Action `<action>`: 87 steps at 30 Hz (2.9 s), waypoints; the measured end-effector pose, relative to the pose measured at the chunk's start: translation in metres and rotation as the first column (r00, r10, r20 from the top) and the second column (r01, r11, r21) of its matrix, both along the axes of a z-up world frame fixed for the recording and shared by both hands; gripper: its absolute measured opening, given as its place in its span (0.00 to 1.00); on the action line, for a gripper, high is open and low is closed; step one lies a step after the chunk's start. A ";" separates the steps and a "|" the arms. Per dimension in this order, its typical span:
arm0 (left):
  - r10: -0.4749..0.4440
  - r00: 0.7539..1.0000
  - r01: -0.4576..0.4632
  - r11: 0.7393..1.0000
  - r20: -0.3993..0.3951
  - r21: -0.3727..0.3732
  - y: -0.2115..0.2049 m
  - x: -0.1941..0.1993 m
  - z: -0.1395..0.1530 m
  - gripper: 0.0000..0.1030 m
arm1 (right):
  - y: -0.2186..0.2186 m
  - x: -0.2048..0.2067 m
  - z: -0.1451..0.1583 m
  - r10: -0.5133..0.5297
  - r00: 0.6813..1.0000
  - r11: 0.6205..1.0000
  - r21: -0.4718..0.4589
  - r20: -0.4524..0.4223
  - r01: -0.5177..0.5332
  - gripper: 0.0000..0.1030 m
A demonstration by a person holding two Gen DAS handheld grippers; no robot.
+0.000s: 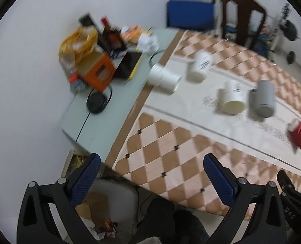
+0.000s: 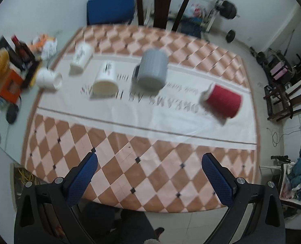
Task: Flip cup upside down
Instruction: 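Reach the left tool to the white bird-print cup lying on its side and grasp it, then lift the white cup with the left tool, turning it rim up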
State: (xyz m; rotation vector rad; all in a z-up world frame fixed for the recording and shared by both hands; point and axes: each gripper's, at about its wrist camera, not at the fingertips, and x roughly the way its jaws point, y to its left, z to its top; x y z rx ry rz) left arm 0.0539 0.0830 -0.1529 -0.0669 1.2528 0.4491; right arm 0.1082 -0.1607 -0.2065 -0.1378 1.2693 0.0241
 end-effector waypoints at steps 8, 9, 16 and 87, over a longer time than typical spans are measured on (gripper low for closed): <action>0.081 0.989 -0.097 0.986 -0.121 -0.138 0.058 0.066 -0.073 1.00 | 0.044 0.050 -0.104 -0.052 0.980 0.998 0.021 -0.190 0.058 0.85; 0.086 0.987 -0.108 0.980 -0.134 -0.165 0.066 0.076 -0.080 1.00 | 0.047 0.055 -0.109 -0.064 0.976 0.998 0.011 -0.210 0.068 0.82; 0.138 0.973 -0.199 0.907 -0.183 -0.371 0.106 0.144 -0.124 1.00 | 0.059 0.095 -0.151 -0.187 0.937 0.982 -0.027 -0.294 0.187 0.81; -0.664 0.696 0.505 0.723 -0.274 -0.471 -0.265 0.084 -0.206 0.62 | -0.253 -0.025 -0.155 -0.550 0.785 0.831 -0.091 -0.285 0.549 0.81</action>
